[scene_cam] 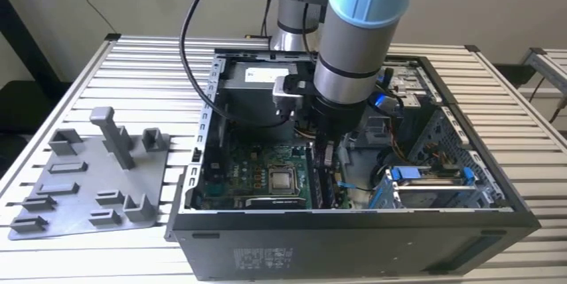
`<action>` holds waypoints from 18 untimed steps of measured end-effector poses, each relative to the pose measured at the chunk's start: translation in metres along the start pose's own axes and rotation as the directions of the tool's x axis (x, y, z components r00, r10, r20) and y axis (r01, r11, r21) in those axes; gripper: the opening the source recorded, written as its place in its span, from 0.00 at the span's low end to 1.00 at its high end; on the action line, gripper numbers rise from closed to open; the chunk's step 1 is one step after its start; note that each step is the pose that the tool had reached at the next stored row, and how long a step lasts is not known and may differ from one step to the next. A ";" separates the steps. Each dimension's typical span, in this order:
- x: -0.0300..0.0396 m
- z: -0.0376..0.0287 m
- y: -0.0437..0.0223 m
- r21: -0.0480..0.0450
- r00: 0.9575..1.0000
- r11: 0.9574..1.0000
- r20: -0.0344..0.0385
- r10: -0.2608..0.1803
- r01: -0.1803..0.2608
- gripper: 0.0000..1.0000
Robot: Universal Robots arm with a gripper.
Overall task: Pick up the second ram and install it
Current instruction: 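Press down the second ram until it locks into place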
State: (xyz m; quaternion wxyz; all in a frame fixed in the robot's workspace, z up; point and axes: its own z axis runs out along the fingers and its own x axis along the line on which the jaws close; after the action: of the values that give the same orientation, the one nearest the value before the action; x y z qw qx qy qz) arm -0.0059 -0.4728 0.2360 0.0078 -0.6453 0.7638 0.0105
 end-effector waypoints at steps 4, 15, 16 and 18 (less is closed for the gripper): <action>0.0001 0.0004 0.0003 0.004 0.999 0.999 0.001 -0.050 0.050 0.11; 0.0009 0.0072 0.0041 0.007 0.998 0.998 0.002 -0.064 0.064 0.11; 0.0009 0.0090 0.0041 0.007 0.998 0.998 0.003 -0.065 0.065 0.11; 0.0011 0.0121 0.0041 0.007 0.998 0.998 0.001 -0.066 0.066 0.11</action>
State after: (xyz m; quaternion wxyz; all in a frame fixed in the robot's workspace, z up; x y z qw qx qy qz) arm -0.0101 -0.4729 0.2238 0.0109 -0.6700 0.7422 0.0080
